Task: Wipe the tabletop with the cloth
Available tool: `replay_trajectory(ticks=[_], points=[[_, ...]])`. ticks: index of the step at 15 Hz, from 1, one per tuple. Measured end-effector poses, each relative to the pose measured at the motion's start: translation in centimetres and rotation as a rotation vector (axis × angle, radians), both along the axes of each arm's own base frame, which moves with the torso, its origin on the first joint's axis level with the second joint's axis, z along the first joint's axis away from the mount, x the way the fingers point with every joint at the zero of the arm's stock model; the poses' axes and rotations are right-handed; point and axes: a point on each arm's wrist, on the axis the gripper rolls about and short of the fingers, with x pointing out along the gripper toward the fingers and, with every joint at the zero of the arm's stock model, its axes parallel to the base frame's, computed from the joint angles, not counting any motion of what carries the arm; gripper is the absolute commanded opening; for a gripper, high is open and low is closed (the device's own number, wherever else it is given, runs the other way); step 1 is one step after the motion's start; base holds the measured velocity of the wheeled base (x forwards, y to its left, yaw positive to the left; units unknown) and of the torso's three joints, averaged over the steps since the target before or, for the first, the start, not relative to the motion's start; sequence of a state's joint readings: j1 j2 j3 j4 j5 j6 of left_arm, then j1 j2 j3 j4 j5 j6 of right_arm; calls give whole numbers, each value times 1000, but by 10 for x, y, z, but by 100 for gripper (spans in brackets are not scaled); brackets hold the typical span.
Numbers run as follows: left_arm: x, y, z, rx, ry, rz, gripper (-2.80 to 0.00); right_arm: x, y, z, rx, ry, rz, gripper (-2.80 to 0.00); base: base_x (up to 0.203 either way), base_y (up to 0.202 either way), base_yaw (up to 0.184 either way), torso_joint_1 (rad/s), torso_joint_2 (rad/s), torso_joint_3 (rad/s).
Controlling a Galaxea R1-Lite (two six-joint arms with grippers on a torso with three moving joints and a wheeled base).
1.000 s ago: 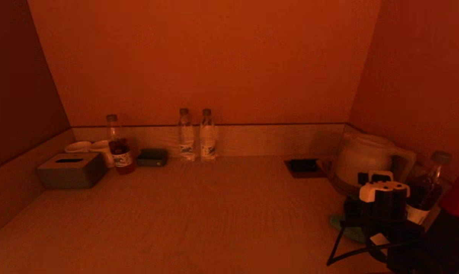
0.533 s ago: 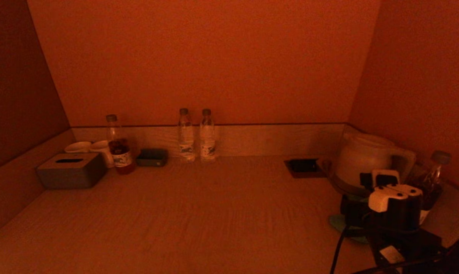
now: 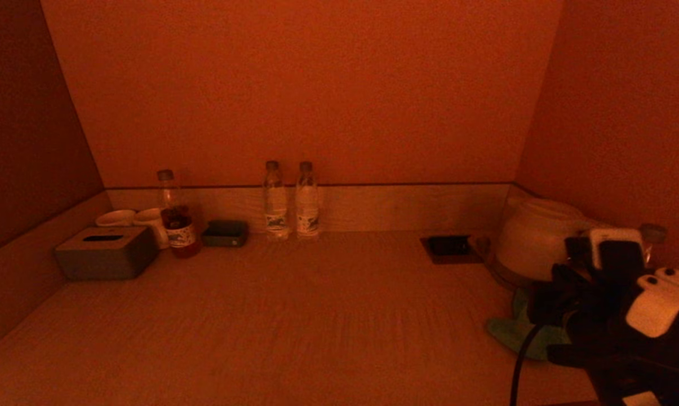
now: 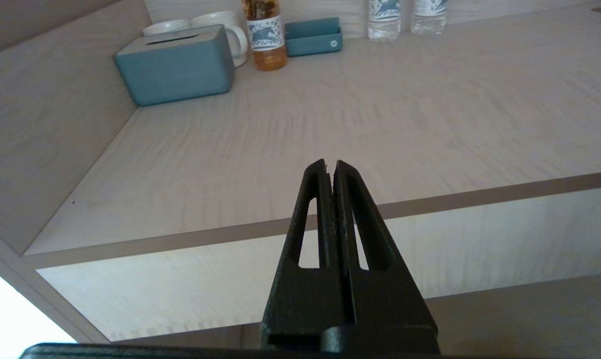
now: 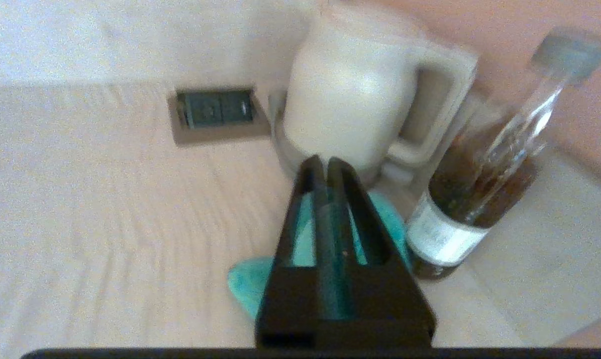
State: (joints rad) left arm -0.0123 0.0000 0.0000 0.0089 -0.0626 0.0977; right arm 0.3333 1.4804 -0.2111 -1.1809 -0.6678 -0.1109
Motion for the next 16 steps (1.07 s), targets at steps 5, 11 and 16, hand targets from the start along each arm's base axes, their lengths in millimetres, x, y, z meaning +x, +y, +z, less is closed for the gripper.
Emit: replay_trajectory(ticks=[5, 11, 16], points=[[0, 0, 0, 0, 0, -1, -280, -20, -1, 19, -43, -70, 32, -280, 0, 0, 0, 0, 0, 0], [0, 0, 0, -1, 0, 0, -280, -53, -15, 27, -114, -113, -37, -280, 0, 0, 0, 0, 0, 0], [0, 0, 0, 0, 0, 0, -280, -76, -36, 31, -124, -150, -210, -280, 0, 0, 0, 0, 0, 0]])
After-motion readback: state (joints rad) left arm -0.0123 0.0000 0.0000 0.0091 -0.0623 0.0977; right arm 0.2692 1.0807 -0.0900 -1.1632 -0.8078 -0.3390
